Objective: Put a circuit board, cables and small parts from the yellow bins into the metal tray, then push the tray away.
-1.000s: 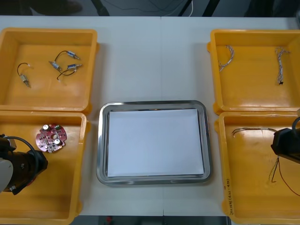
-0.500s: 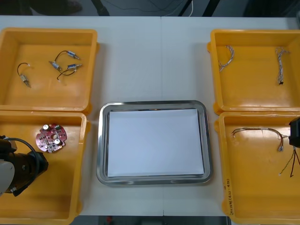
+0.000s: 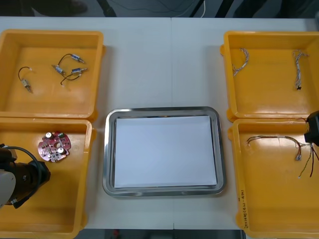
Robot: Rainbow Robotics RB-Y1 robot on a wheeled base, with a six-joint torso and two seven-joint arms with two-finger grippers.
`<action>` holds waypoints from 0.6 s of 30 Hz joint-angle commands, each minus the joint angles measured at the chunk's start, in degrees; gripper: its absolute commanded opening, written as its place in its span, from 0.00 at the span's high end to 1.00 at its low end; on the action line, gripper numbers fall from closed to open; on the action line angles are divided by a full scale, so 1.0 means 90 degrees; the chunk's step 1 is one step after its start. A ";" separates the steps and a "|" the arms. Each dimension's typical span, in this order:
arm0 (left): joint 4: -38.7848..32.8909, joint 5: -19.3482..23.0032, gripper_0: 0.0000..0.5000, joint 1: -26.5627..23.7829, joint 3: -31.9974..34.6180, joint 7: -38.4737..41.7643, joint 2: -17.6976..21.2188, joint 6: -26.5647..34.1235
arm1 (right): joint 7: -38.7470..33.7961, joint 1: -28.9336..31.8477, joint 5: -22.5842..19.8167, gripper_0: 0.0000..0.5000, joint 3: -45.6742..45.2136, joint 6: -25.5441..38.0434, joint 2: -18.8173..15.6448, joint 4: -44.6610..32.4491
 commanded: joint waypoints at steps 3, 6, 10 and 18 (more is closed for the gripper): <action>0.0136 -0.0077 1.00 0.0149 -0.0112 0.0228 -0.0106 -0.0127 | 0.0436 -0.0747 -0.0382 1.00 0.0307 0.0040 -0.0435 -0.0075; 0.0146 -0.0087 1.00 0.0139 -0.0112 0.0199 -0.0106 -0.0137 | 0.0514 -0.1079 -0.0275 1.00 0.0727 0.0040 -0.0445 -0.0085; 0.0136 -0.0087 1.00 0.0149 -0.0102 0.0160 -0.0096 -0.0127 | 0.0651 -0.1567 -0.0187 1.00 0.1362 0.0040 -0.0455 -0.0085; 0.0136 -0.0077 1.00 0.0129 -0.0073 0.0140 -0.0096 -0.0088 | 0.0925 -0.2290 -0.0119 1.00 0.2338 -0.0043 -0.0455 -0.0114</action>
